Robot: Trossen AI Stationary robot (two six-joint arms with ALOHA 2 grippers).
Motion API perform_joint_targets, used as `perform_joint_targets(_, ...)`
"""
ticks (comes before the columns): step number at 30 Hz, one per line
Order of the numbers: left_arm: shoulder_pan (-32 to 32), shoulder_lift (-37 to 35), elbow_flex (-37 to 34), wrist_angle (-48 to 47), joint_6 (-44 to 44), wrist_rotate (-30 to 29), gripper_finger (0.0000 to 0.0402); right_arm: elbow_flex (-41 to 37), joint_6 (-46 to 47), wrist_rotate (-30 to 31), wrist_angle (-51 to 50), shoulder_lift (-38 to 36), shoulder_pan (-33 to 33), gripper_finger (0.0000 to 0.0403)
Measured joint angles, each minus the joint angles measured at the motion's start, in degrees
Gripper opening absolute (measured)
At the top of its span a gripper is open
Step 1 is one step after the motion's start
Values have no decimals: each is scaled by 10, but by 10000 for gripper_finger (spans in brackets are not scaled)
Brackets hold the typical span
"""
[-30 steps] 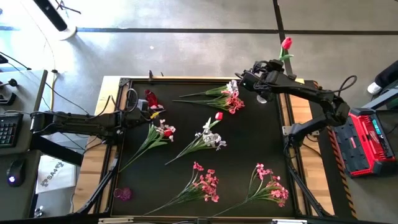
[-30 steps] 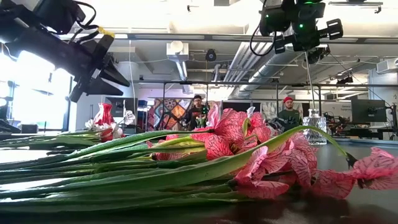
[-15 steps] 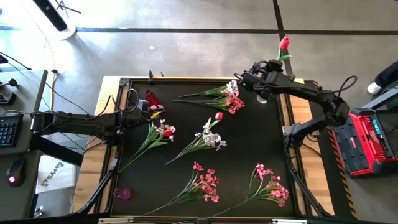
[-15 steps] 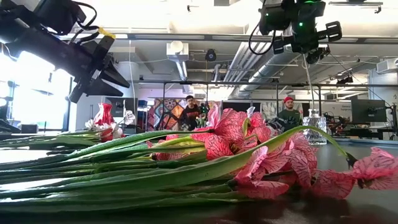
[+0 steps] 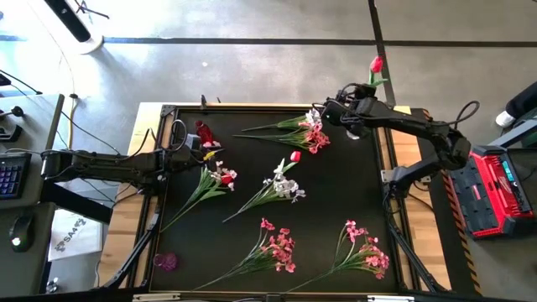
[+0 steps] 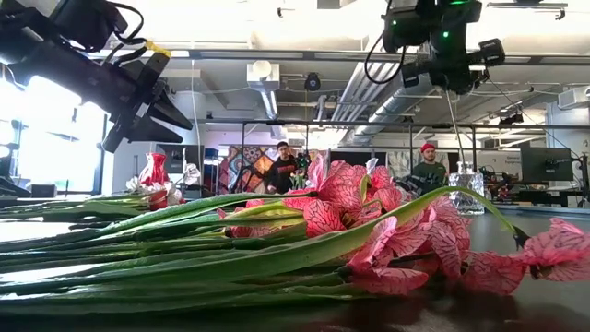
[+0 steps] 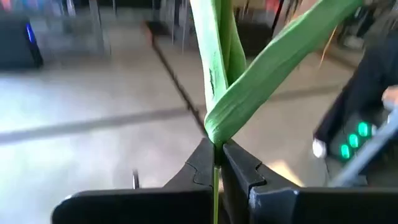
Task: Sort flowers into vase by color
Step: Put the right red tulip into the transparent vase
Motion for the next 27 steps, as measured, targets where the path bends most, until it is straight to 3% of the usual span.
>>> perform_joint_targets(5,0,0,0,0,-5,0,149,0,-4,-121,-39,9,-32,36)
perform_joint_targets(12,0,0,0,0,-3,5,149,0,-88,-251,-54,8,-67,123)
perform_joint_targets(17,0,7,0,38,34,45,154,1,-160,-372,-60,-3,-70,183)
perform_joint_targets(22,0,56,0,75,66,112,157,1,-209,-567,-78,-30,-69,216)
perform_joint_targets(27,0,149,41,103,93,135,157,1,-220,-647,-101,-62,-40,224)
